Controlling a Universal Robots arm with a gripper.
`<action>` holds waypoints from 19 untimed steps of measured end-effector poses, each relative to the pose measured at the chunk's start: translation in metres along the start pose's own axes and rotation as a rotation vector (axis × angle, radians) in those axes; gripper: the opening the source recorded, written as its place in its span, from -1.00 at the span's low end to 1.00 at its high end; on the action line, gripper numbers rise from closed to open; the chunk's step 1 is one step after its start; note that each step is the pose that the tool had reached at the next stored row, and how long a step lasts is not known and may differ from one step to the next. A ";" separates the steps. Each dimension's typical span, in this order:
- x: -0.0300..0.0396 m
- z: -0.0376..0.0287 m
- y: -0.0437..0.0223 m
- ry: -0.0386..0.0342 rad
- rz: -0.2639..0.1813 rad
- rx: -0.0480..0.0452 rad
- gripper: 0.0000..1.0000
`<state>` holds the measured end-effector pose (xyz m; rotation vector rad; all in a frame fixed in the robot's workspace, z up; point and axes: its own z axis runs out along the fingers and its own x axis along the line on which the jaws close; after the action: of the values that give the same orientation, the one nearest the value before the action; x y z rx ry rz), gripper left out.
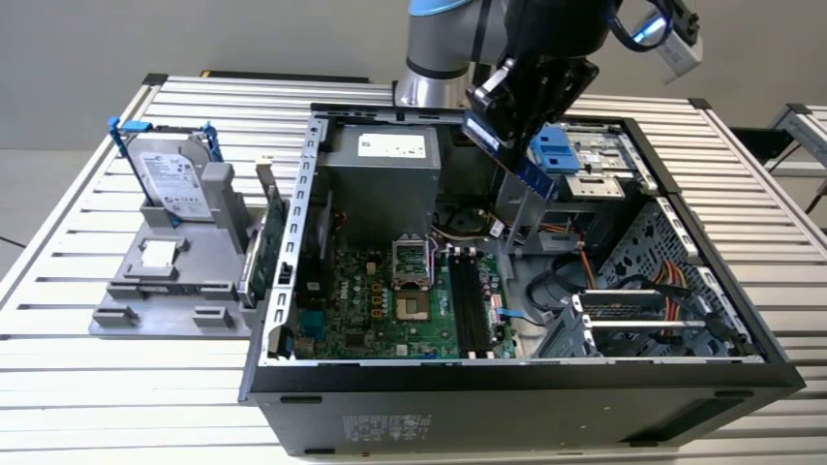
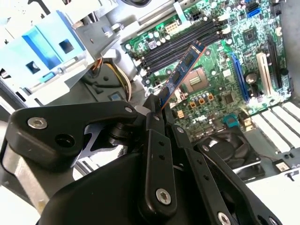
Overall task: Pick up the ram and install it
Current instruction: 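Pick up the ram and move it above insertion slot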
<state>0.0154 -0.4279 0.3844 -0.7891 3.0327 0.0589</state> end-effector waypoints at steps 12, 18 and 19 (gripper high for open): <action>0.0000 0.0001 0.0000 -0.0044 0.125 0.0020 -1.00; 0.0000 0.0000 0.0000 -0.0065 0.190 0.0032 -1.00; 0.0000 0.0000 0.0000 -0.0068 0.201 0.0036 -1.00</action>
<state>0.0154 -0.4279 0.3844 -0.4799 3.0931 0.0570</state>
